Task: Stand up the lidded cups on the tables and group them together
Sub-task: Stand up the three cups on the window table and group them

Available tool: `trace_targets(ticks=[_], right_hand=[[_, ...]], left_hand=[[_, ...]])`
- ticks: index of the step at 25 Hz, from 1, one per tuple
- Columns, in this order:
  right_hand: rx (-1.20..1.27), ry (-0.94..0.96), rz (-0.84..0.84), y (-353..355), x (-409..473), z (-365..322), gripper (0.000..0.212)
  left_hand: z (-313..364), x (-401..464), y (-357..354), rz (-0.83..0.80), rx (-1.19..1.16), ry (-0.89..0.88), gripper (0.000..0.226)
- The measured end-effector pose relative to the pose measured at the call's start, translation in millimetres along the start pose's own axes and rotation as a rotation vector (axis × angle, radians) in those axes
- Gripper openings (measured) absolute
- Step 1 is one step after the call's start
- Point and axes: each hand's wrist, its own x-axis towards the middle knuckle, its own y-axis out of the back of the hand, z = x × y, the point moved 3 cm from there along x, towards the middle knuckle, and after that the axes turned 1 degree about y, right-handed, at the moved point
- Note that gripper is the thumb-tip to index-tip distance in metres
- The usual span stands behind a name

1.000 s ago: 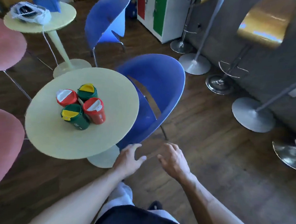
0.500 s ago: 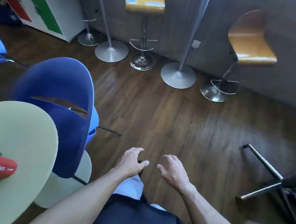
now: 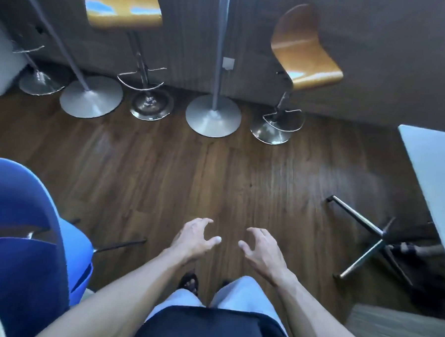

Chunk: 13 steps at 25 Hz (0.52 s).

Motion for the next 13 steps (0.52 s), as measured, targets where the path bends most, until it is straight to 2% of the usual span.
trace_targets(ticks=[4, 10, 13], right_hand=[[0.041, -0.035, 0.021, 34, 60, 20, 0.050], [0.026, -0.003, 0.041, 122, 166, 59, 0.051], [-0.062, 0.045, 0.081, 179, 230, 70, 0.051]], left_hand=[[41, 65, 15, -0.049, 0.024, -0.007, 0.063], [133, 164, 38, 0.010, 0.006, -0.034, 0.063], [184, 213, 59, 0.067, -0.007, -0.087, 0.061]])
